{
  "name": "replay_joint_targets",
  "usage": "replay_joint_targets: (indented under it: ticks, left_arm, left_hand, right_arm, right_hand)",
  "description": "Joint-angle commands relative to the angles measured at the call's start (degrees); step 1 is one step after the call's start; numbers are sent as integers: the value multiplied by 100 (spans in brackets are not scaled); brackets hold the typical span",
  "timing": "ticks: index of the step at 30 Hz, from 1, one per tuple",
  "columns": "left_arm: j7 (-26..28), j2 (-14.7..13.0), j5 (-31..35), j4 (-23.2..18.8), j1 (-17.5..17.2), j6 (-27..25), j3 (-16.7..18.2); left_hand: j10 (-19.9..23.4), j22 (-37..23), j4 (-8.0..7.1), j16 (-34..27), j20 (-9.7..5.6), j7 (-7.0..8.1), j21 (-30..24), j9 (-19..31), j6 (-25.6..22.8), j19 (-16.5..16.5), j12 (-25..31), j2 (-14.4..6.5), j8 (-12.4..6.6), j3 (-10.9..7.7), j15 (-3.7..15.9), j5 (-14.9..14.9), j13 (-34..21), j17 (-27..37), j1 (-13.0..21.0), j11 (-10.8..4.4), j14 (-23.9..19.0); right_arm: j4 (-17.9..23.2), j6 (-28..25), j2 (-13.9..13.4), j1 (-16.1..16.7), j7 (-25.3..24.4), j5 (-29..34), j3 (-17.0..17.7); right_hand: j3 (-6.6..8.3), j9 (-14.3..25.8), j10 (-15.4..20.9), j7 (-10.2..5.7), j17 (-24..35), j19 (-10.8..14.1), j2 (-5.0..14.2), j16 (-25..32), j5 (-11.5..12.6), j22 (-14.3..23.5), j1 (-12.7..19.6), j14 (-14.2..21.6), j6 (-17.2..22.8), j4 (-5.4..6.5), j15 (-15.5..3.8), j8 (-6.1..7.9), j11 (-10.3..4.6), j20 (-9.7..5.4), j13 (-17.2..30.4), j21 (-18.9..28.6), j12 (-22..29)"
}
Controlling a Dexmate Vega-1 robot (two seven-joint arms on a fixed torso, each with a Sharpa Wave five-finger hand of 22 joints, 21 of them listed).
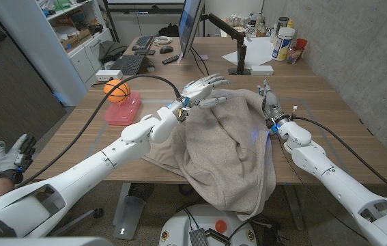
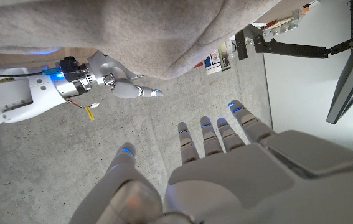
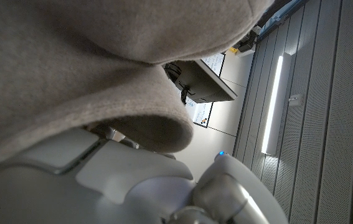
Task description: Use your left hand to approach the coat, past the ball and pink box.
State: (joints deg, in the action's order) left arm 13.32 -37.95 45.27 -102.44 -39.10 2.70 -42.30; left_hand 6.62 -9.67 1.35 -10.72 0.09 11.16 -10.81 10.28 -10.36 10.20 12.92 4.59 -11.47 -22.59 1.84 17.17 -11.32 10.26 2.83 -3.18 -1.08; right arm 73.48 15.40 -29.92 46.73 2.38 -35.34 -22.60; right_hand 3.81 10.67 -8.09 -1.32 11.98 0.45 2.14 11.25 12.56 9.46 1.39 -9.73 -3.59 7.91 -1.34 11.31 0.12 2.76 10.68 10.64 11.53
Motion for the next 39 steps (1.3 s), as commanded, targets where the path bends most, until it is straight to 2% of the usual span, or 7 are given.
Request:
replay_joint_targets:
  ticks: [1,10,14,25,33,39]
  left_arm:
    - [115,-11,189,19,-2,3,-43]
    - [66,-53,332,-34,-34,-53,-78]
    - [-19,-97,624,-99,13,-112,-172]
    - [0,-77,683,-83,-30,-136,-185]
    - [-103,-83,878,-70,24,-196,-256]
    - [-216,-84,945,-57,48,-253,-291]
  left_hand:
    - [7,-13,-7,7,-35,29,-1,13,8,14,-14,62,22,21,528,37,-14,16,8,-79,-30]
    - [7,-14,-12,7,-42,40,-1,14,5,14,-16,62,21,30,530,49,-15,17,-3,-81,-28]
    - [13,-14,-15,6,-46,37,-2,15,-3,18,-15,62,19,33,529,55,-15,18,-7,-87,-31]
    - [19,-14,-24,2,-53,31,-2,17,-49,19,-16,54,3,45,528,77,-16,20,-21,-75,-40]
    - [29,-14,-29,-6,-129,19,-3,18,-78,25,-16,46,-6,52,536,94,-16,20,-27,-87,-63]
    - [84,-14,-35,-19,-81,34,-3,19,-109,29,2,38,-13,60,529,112,-17,20,-33,-53,-105]
  right_arm:
    - [-25,29,6,-15,16,11,-7]
    - [-22,19,7,-18,4,19,-11]
    - [-12,9,2,-18,3,24,-16]
    - [-9,6,-8,-16,8,27,-16]
    - [1,-6,-9,-9,-5,18,-8]
    - [-9,19,-7,-8,3,23,-7]
  right_hand:
    - [-42,4,-16,1,15,0,45,28,45,23,10,-156,14,21,9,-15,28,9,11,13,-26]
    - [-47,4,-21,2,11,-1,48,28,44,23,11,-158,16,20,13,-16,32,14,11,12,-29]
    - [-49,4,-19,2,9,-3,48,28,44,23,11,-159,18,20,12,-15,24,12,11,12,-28]
    - [-57,4,-10,7,3,-8,52,30,43,23,13,-157,80,17,13,7,31,18,11,10,-26]
    - [-63,4,13,18,-2,-5,52,32,42,23,15,-151,34,15,20,-15,52,16,11,12,-18]
    - [-67,4,17,24,-5,-4,53,33,42,23,17,-149,14,13,22,-23,56,17,11,12,-17]
